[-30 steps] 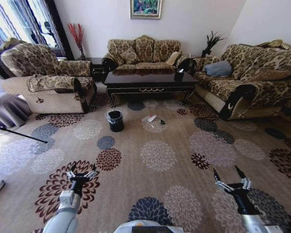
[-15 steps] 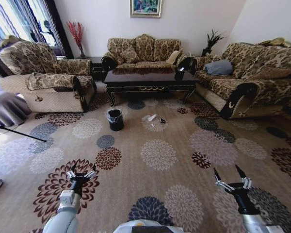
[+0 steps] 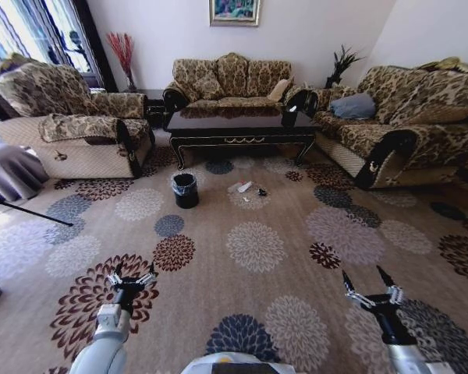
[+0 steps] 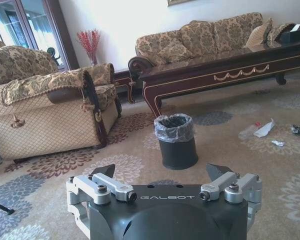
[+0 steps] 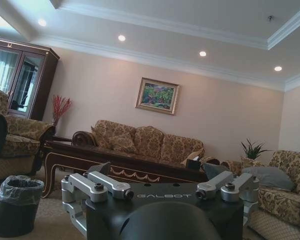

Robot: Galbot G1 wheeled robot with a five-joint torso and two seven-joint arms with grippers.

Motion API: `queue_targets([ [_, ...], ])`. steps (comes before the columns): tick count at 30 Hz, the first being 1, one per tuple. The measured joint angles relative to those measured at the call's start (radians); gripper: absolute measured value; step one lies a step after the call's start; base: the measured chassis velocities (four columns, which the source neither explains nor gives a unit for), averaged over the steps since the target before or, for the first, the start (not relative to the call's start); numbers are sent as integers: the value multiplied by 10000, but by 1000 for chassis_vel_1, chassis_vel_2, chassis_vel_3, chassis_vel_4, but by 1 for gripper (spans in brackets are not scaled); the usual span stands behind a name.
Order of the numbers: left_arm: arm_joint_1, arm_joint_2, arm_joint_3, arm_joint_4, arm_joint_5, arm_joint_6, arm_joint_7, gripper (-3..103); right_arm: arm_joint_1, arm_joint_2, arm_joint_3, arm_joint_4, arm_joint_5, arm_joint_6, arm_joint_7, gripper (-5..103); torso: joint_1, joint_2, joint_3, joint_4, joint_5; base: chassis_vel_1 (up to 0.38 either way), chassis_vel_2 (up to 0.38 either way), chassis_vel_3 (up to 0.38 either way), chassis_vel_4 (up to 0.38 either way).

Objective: Move to the front of the table and pick up the trash from the floor, then place it into the trash bin.

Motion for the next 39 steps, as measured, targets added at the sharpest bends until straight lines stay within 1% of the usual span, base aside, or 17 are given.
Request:
queue_targets([
  [10, -83, -76, 166, 79, 180, 2, -33, 100, -23, -7, 6, -46, 43, 13, -45, 100, -173, -464, -293, 0, 0, 0, 0, 0, 0],
  [16, -100, -81, 165, 110, 177, 2, -36, 100, -19, 5, 8, -46, 35, 14, -45, 100, -238, -650, -414, 0, 0, 0, 0, 0, 0],
  [19, -115, -74, 174, 138, 178, -1, -37, 100, -8, 8, 15, 4, 23, 13, -45, 100, -305, -829, -525, 0, 0, 0, 0, 0, 0],
  [25, -115, -88, 251, 137, 234, -2, -43, 100, -13, 11, 39, 22, 20, 10, -44, 100, -370, -1020, -653, 0, 0, 0, 0, 0, 0],
  [27, -111, -84, 277, 136, 264, -3, -53, 100, -32, 21, 57, 21, 20, 19, -44, 100, -405, -1151, -747, 0, 0, 0, 0, 0, 0],
  [39, -71, -153, 320, 135, 334, -86, -96, 100, -87, 111, 76, 160, -29, 41, -84, 100, -567, -1602, -1039, 0, 0, 0, 0, 0, 0],
])
